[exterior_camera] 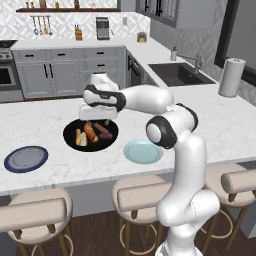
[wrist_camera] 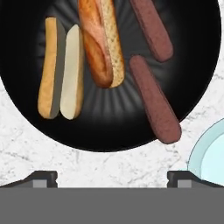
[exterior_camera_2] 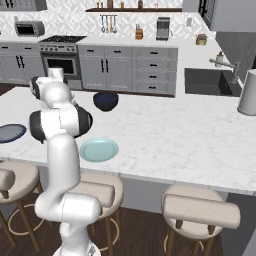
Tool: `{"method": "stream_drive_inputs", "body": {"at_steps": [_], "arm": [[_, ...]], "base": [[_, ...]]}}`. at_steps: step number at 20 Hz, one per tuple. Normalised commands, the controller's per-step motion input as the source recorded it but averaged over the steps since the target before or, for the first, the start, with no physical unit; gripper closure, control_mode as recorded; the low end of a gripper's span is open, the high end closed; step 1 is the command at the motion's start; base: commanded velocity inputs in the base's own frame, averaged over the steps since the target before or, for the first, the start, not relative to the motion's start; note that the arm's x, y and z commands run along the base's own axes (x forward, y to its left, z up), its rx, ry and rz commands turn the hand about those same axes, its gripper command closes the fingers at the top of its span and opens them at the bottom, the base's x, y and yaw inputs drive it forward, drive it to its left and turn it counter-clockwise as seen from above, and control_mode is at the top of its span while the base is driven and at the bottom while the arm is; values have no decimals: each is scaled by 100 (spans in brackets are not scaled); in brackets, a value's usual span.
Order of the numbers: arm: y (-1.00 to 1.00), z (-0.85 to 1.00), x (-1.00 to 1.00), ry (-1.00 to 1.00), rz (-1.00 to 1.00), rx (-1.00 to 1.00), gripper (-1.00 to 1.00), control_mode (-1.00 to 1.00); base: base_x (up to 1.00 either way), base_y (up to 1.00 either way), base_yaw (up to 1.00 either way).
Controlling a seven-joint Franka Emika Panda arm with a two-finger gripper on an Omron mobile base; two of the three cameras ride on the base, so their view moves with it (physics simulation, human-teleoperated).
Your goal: Place one bun and one sausage from the bowl on each plate.
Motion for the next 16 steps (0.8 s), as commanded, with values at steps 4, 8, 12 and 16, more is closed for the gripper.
{"method": "stream_drive_inputs", "body": {"at_steps": [4, 8, 12, 16], "arm": [[13, -58, 32, 0, 0, 0, -100, -100], [10, -51, 31, 0, 0, 0, -100, -100], [8, -23, 30, -2, 0, 0, -100, -100], [7, -26, 30, -5, 0, 0, -100, -100]], "base": [[0, 0, 0], [0, 0, 0], [0, 0, 0], [0, 0, 0]]}}
